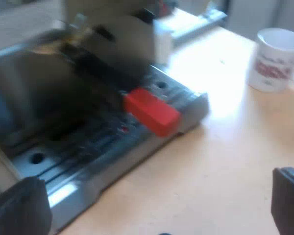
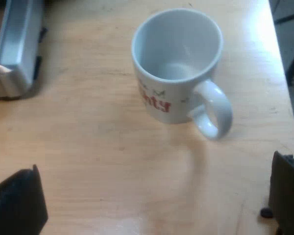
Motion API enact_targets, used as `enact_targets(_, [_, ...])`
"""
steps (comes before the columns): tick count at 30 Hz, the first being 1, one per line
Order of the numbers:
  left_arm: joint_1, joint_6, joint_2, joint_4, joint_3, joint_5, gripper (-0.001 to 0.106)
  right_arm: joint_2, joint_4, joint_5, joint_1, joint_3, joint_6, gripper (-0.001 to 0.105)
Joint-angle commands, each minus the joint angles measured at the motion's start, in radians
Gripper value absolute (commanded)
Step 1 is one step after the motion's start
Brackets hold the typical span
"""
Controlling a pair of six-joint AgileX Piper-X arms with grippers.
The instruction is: Place mug into machine
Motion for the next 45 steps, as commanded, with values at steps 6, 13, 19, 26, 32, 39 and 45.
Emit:
enact_targets(6, [-0.131,-0.017,0.083,-0.087,-0.006,0.028,0.093,0.075,-0.001,0.074,0.001,-0.008,-0.008,0.094])
enact_targets(13, [-0.203,-0.017,0.147,-0.133,-0.006,0.028,0.093,0.079,-0.04,0.142,0.001,0.042,-0.009,0.094])
enact_targets(19, [-0.223,-0.019,0.181,-0.138,-0.006,0.032,0.093,0.082,-0.13,0.189,-0.001,0.114,0.0,0.094])
enact_targets(26, [-0.223,-0.021,0.181,-0.145,-0.006,0.032,0.093,0.147,-0.235,0.197,-0.001,0.172,0.004,0.094])
enact_targets(32, [-0.223,-0.026,0.181,-0.145,-0.006,0.032,0.093,0.258,-0.31,0.205,-0.001,0.195,-0.052,0.094])
enact_targets(39, [-0.223,-0.031,0.181,-0.144,-0.006,0.032,0.093,0.403,-0.434,0.232,-0.002,0.195,-0.117,0.094])
enact_targets(45, [-0.223,-0.031,0.181,-0.144,-0.006,0.032,0.093,0.527,-0.511,0.225,-0.022,0.195,-0.136,0.094])
